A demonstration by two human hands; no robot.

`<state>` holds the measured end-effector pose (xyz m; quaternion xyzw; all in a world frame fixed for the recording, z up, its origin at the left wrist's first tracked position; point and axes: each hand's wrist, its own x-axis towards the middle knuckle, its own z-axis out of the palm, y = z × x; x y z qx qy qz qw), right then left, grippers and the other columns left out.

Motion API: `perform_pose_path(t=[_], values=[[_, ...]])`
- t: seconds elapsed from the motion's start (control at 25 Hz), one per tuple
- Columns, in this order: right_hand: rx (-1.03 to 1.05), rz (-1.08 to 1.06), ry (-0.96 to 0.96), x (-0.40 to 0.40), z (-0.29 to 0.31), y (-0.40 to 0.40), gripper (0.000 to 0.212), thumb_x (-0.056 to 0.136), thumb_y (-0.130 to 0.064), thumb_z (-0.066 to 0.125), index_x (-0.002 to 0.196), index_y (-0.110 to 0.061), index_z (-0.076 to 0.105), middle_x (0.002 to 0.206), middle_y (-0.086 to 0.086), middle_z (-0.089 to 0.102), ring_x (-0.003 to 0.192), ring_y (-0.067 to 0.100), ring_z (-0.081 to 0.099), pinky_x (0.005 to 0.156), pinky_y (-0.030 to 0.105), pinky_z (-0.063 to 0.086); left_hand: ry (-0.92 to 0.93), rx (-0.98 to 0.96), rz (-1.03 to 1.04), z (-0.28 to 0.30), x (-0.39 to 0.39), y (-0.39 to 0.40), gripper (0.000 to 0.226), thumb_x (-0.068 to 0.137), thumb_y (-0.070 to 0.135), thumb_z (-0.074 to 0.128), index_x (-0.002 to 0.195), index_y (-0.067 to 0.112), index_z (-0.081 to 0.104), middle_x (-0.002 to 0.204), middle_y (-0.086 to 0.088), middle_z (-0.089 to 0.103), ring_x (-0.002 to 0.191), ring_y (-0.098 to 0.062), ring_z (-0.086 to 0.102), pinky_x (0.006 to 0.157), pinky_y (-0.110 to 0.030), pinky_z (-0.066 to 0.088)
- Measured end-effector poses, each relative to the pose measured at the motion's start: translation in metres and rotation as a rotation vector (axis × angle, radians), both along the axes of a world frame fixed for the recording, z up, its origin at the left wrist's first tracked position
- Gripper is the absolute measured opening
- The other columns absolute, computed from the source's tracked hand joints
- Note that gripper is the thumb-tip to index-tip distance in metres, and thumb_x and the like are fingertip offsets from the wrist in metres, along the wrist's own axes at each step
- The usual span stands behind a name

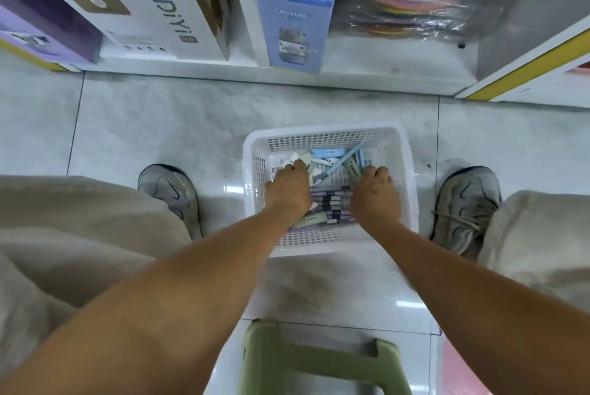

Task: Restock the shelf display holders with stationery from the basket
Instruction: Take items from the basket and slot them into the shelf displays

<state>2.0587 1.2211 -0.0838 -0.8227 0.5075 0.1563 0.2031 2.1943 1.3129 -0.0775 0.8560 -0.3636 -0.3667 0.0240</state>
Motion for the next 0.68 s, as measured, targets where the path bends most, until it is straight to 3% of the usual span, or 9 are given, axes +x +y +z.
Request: perform_pose_path(t=[0.12, 0.2, 0.32, 0.4, 0.52, 0.68], values=[[0.026, 0.026, -0.035, -0.004, 0.0, 0.0, 0.031, 0.089, 0.001, 0.051, 0.12, 0.0, 0.048, 0.119, 0.02, 0.052, 0.102, 0.036, 0.057, 0.078, 0.042, 0.049, 0.111, -0.056, -0.184, -0.004, 0.007, 0.005, 0.044, 0.082, -0.001, 0.061, 0.123, 0.008, 0.05, 0.102, -0.007, 0.048, 0.104, -0.028, 0.054, 0.072, -0.036, 0.043], [0.07, 0.027, -0.051, -0.007, 0.001, -0.001, 0.031, 0.09, -0.001, 0.052, 0.121, -0.001, 0.049, 0.119, 0.019, 0.052, 0.102, 0.036, 0.057, 0.079, 0.042, 0.049, 0.12, -0.049, -0.3, -0.003, 0.011, 0.01, 0.044, 0.081, 0.016, 0.069, 0.121, 0.009, 0.052, 0.103, -0.005, 0.045, 0.106, -0.027, 0.051, 0.073, -0.035, 0.041], [0.134, 0.03, -0.044, -0.01, 0.002, -0.002, 0.034, 0.089, -0.004, 0.053, 0.123, -0.001, 0.049, 0.12, 0.018, 0.05, 0.106, 0.036, 0.055, 0.084, 0.045, 0.051, 0.046, 0.057, -0.511, -0.002, 0.008, 0.021, 0.085, 0.064, 0.044, 0.08, 0.134, 0.011, 0.042, 0.122, -0.008, 0.042, 0.114, -0.026, 0.042, 0.081, -0.04, 0.042], [0.165, 0.017, -0.038, -0.01, 0.002, -0.003, 0.037, 0.088, -0.005, 0.055, 0.124, -0.001, 0.048, 0.121, 0.017, 0.049, 0.107, 0.036, 0.055, 0.085, 0.046, 0.051, -0.036, 0.083, -0.556, -0.002, -0.005, 0.024, 0.094, 0.061, 0.038, 0.083, 0.137, 0.008, 0.037, 0.127, -0.01, 0.039, 0.118, -0.028, 0.038, 0.089, -0.045, 0.045], [0.189, -0.011, -0.047, -0.011, 0.001, -0.003, 0.042, 0.086, -0.004, 0.059, 0.126, -0.001, 0.048, 0.123, 0.016, 0.048, 0.106, 0.036, 0.056, 0.078, 0.04, 0.049, -0.144, 0.049, -0.516, -0.003, -0.024, 0.015, 0.079, 0.069, 0.022, 0.083, 0.132, 0.005, 0.039, 0.126, -0.014, 0.041, 0.119, -0.03, 0.04, 0.097, -0.046, 0.043], [0.2, -0.05, -0.116, -0.011, -0.005, -0.001, 0.045, 0.085, -0.003, 0.061, 0.127, 0.003, 0.048, 0.121, 0.018, 0.049, 0.101, 0.037, 0.057, 0.076, 0.037, 0.05, -0.252, -0.023, -0.562, -0.006, -0.034, 0.004, 0.062, 0.079, 0.013, 0.073, 0.13, 0.004, 0.038, 0.125, -0.017, 0.047, 0.115, -0.031, 0.047, 0.095, -0.047, 0.046]])
